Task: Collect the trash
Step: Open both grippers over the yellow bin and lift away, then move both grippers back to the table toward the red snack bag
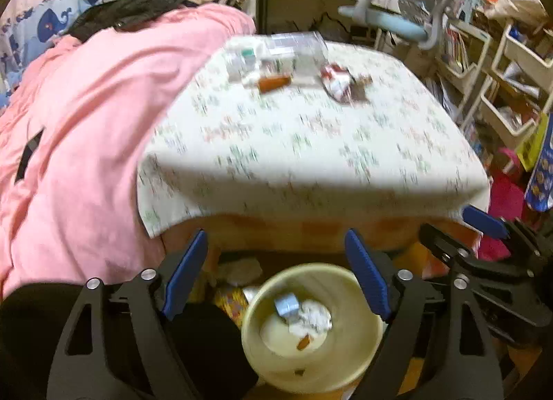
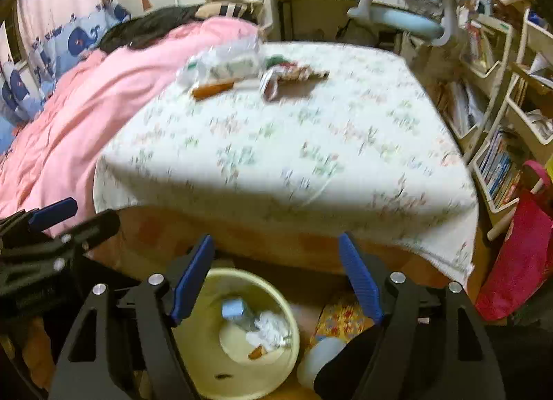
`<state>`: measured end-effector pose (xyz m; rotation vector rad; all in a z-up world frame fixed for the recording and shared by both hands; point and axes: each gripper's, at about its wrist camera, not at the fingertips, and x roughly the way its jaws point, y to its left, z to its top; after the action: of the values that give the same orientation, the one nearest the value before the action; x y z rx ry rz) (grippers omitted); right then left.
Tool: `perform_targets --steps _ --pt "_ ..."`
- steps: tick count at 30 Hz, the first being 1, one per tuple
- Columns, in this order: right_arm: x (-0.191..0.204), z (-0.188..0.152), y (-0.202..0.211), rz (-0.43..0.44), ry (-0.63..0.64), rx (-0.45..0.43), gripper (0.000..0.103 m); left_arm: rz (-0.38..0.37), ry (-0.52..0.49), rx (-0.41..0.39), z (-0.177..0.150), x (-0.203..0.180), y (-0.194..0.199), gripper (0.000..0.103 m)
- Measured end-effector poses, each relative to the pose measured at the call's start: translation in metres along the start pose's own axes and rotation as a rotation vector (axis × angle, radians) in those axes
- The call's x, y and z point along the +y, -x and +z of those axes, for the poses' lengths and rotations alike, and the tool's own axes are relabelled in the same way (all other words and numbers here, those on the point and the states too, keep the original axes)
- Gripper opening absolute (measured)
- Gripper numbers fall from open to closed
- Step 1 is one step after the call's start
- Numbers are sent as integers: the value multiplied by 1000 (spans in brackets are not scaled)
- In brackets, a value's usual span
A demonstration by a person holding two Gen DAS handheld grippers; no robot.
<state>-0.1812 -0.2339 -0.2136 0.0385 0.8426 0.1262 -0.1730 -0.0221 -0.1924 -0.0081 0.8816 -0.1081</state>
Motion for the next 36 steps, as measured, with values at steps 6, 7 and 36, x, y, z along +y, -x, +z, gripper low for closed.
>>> perform_targets --steps 6,7,36 --pt "1 15 7 -15 13 -59 77 34 -4 -51 33 4 -4 84" --pt "3 17 8 -15 15 -67 77 37 -3 -56 36 4 -5 85" --pt "9 110 -5 -31 133 -201 88 68 5 -199 131 10 -32 94"
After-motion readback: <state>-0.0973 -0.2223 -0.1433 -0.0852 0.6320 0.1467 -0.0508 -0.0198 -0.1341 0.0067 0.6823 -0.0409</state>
